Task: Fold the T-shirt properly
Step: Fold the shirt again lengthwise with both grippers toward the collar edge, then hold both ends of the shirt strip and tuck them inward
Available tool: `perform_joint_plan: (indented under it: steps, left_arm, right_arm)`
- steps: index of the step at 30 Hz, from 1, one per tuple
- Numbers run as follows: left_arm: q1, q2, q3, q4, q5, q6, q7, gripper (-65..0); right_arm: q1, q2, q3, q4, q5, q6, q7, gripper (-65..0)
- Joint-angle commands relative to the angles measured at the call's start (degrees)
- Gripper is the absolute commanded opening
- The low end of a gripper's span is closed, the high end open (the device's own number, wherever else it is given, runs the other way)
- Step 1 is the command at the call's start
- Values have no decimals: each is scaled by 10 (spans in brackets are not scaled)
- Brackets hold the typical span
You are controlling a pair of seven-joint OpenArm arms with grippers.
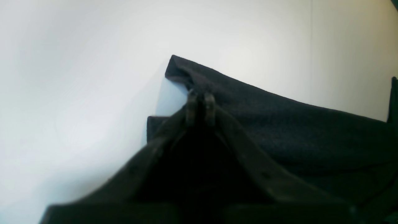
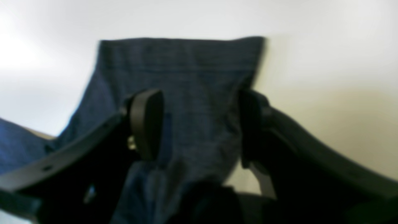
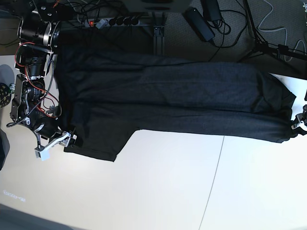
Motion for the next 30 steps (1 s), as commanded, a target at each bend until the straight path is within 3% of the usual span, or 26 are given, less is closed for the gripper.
perform_joint_plan:
  steps: [1, 5, 7, 9, 10, 16, 19, 22, 26, 30]
  left_arm:
    - [-11, -17, -4, 8, -13, -13, -8, -650]
    - [-11, -17, -4, 8, -14, -13, -8, -650]
    - [-11, -18, -4, 8, -14, -13, -8, -650]
    - [-11, -17, -4, 8, -14, -13, -8, -650]
    - [-11, -17, -4, 8, -14, -13, -8, -650]
    - [-11, -27, -4, 8, -40, -13, -8, -650]
    - [-11, -40, -4, 8, -72, -13, -1, -650]
    - [-11, -52, -4, 8, -119, -13, 46, -650]
    - [-11, -59, -4, 8, -162, -13, 94, -650]
    - [-11, -60, -4, 8, -164, -13, 100, -650]
  right_arm:
    - [9, -3, 1, 4, -3, 34, -11, -268]
    - [9, -23, 1, 4, -35, 34, -11, -287]
    - [9, -25, 1, 4, -41, 35, -11, -395]
    - [9, -23, 1, 4, -41, 35, -7, -587]
    - [9, -22, 1, 5, -41, 35, 0, -650]
    - [7, -20, 1, 58, -25, 41, 19, -650]
    - [4, -20, 1, 132, 20, 44, -21, -650]
    - [3, -10, -1, 200, 62, 44, -74, -650]
    - [-21, 13, -3, 249, 113, 44, -83, -650]
    - [-74, 25, -3, 312, 167, 47, -114, -650]
